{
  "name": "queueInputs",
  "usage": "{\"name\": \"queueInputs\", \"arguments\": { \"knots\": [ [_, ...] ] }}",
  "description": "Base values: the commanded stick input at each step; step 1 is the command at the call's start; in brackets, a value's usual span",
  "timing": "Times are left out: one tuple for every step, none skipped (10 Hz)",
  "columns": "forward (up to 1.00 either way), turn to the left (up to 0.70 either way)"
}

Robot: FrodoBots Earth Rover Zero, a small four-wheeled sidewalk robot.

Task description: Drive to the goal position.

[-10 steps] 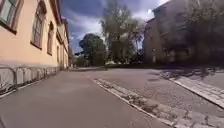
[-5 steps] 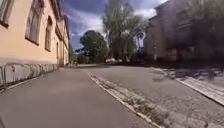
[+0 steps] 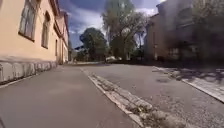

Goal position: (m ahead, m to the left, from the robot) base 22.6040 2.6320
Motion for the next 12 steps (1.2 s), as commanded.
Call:
{"name": "queueInputs", "arguments": {
  "knots": [
    [0.7,0.05],
    [0.7,0.05],
    [0.7,0.05],
    [0.7,0.05],
    [0.7,0.05],
    [0.7,0.05],
    [0.7,0.05],
    [0.7,0.05],
    [0.7,0.05],
    [0.7,0.05],
    [0.7,0.05],
    [0.7,0.05]
  ]
}}
